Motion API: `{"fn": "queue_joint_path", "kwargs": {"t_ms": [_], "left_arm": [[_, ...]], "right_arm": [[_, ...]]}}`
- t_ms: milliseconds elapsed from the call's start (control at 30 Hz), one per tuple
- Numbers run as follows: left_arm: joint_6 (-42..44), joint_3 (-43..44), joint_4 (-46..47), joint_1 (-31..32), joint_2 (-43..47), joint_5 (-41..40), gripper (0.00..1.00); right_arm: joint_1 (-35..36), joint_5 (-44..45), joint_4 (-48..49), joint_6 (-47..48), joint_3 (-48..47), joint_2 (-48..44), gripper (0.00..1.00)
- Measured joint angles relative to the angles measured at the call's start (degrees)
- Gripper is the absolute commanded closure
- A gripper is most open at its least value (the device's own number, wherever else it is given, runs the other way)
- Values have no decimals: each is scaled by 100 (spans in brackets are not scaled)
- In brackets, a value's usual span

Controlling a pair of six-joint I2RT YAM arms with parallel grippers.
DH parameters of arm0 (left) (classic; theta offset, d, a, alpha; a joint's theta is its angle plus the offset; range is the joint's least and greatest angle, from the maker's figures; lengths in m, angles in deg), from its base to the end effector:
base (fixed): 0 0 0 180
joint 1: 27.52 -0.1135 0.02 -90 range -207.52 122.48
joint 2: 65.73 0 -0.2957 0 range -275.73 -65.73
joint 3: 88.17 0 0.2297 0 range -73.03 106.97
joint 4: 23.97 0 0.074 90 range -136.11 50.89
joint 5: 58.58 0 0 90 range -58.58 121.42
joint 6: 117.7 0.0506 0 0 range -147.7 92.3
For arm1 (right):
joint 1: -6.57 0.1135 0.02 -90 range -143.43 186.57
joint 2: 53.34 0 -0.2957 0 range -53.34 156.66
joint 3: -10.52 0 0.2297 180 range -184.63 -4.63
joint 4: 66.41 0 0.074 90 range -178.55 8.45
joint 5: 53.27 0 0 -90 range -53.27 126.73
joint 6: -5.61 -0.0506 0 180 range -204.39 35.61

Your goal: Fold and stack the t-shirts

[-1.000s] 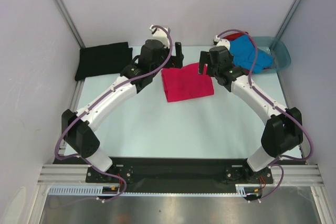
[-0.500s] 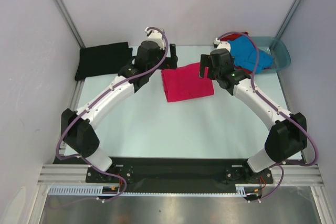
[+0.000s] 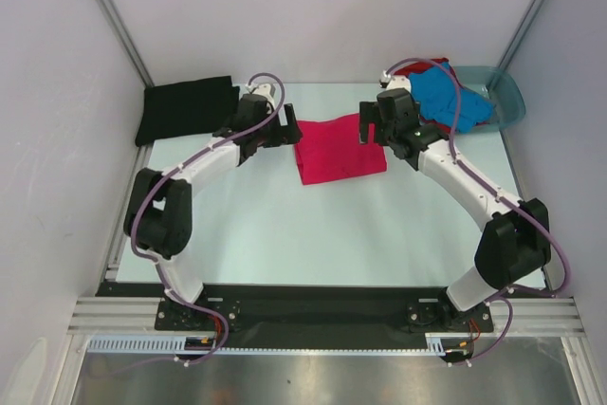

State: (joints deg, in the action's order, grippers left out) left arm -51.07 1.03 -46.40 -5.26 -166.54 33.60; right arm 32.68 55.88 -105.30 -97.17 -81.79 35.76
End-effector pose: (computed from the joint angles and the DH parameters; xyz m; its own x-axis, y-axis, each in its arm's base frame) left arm 0.3729 -0.1547 0.2880 -0.6373 -0.1675 -0.7522 0.1688 0.9221 -0.3482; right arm 0.3159 0.1363 0.3510 -0.5498 -0.0367 -0.8345 -0.0562 0.9984 -0.0069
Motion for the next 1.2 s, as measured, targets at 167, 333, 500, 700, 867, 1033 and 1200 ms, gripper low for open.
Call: {"fn": "queue_joint_path", "kwargs": {"t_ms": [167, 333, 500, 700, 867, 1033, 1200], "left_arm": [[-363, -208, 560, -107, -374, 704, 0], [-728, -503, 1029, -321, -706, 1239, 1], [-835, -627, 1069, -426, -892, 1307, 0], [-920, -640, 1246, -426, -990, 1373, 0], [-1154, -710, 1637, -439, -1281, 1753, 1], [-1486, -879, 2277, -455, -1460, 2186, 2], [-1744, -973, 2704, -461, -1561, 2463, 2]], "right_arm": [[-101, -44, 2, 79, 4, 127, 0], [-223, -70, 2, 85, 31, 166, 0], [-262, -120, 13, 83, 92, 166, 0], [-269, -151, 9, 83, 138, 166, 0], [-308, -151, 15, 83, 162, 164, 0], [-354, -142, 15, 85, 352, 79, 0], [-420, -144, 11, 83, 610, -168, 0]]}}
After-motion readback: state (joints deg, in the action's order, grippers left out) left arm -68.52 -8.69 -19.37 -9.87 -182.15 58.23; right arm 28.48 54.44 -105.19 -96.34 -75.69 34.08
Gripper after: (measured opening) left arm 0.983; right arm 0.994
